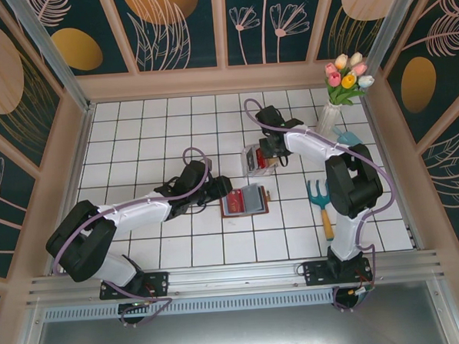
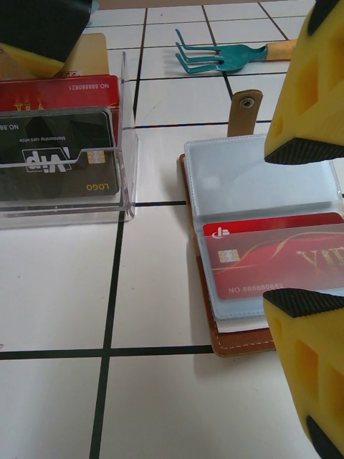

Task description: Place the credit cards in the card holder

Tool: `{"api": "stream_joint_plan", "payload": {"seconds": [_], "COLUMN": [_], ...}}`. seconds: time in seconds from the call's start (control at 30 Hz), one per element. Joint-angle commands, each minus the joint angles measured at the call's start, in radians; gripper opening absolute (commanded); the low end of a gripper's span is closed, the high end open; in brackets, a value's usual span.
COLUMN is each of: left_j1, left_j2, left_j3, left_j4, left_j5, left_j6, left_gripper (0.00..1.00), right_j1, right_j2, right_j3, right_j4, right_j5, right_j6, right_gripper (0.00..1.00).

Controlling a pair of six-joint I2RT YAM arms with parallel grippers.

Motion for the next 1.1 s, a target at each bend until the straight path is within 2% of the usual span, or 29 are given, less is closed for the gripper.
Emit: {"api": "stream_joint_plan", "payload": {"seconds": [0.0, 0.6, 0.83, 1.03, 1.07], "left_j1": [-0.001, -0.002, -0.001, -0.001, -0.001], "left_j2": [-0.003, 0.007, 0.005, 0.004, 0.004], "left_j3": [0.005, 0.009, 0.006, 0.005, 0.006], "left_j4": [-0.009, -0.007, -0.007, -0.007, -0.007], "left_j5": [-0.003, 0.002, 0.002, 0.002, 0.002], "left_j6": [0.008, 0.008, 0.008, 0.007, 0.008], "left_gripper": [0.51, 0.51, 0.51, 0.51, 0.51], "right_j1": [-0.003, -0.013, -0.014, -0.016, -0.017], "right_j2": [-0.018, -0.053, -0.069, -0.073, -0.075], "right_j3": [0.03, 0.033, 0.027, 0.024, 0.024], "right_j4": [-0.065, -0.091, -0.095, -0.098, -0.098], "right_j5": [0.079, 0.131, 0.137, 0.151, 0.154], "right_j6": [-0.017, -0.014, -0.012, -0.012, -0.012], "right_gripper": [0.44, 0.42, 0.35, 0.33, 0.29]}}
